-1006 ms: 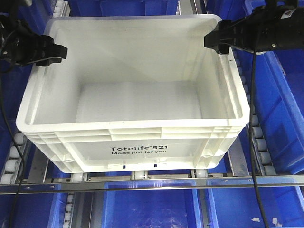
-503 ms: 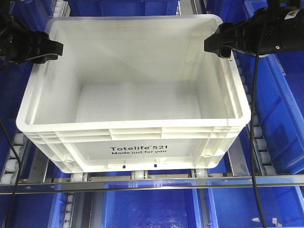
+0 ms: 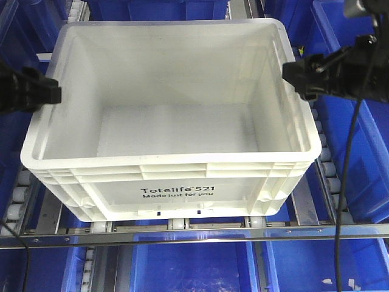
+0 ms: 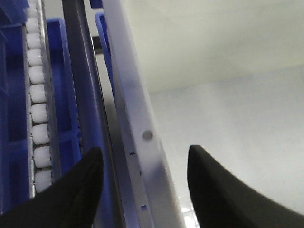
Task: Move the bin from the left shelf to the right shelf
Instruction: 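Open both grippers and lift them off the crate rims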
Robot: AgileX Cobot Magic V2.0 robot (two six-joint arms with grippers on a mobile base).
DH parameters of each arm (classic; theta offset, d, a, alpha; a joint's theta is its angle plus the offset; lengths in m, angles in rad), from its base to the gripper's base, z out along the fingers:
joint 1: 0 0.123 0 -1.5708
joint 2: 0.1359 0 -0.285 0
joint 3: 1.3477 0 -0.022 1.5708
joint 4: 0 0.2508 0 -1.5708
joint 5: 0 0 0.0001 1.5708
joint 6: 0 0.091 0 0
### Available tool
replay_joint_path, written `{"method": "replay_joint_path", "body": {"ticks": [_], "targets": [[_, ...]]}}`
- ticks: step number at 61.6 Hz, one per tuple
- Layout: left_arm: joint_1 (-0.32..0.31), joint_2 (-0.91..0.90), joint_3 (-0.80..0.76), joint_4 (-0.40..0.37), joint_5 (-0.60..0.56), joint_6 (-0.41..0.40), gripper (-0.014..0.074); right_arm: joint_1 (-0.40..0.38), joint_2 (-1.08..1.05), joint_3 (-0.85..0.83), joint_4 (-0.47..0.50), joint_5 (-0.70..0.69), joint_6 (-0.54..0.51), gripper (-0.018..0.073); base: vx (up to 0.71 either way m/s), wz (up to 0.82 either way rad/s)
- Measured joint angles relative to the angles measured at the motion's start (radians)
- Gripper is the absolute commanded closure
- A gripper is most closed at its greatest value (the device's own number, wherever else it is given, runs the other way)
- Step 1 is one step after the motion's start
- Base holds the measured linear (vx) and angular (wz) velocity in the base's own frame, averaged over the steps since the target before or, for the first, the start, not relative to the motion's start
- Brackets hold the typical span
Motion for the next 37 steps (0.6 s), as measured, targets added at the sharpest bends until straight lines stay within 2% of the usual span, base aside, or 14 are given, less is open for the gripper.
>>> {"method": "replay_joint_path", "body": {"ticks": [10, 20, 27, 37], "targets": [[0.0, -0.183, 0.175, 0.005, -0.106, 0.005, 0.021, 0.0, -0.149, 0.143, 0.004, -0.098, -0.031, -0.0029, 0.0, 0.0], [0.0, -0.397, 0.316, 0.006, -0.119, 0.032, 0.021, 0.0, -0.35, 0.273, 0.007, -0.14, -0.045, -0.001, 0.0, 0.0], [0.0, -0.567, 0.386, 0.006, -0.092, 0.044, 0.021, 0.0, -0.507, 0.362, 0.007, -0.144, -0.048, -0.0002, 0.0, 0.0], [0.0, -0.797, 0.424, 0.006, 0.013, 0.046, 0.021, 0.0, -0.725, 0.464, 0.007, -0.137, -0.048, -0.0002, 0.0, 0.0]]}}
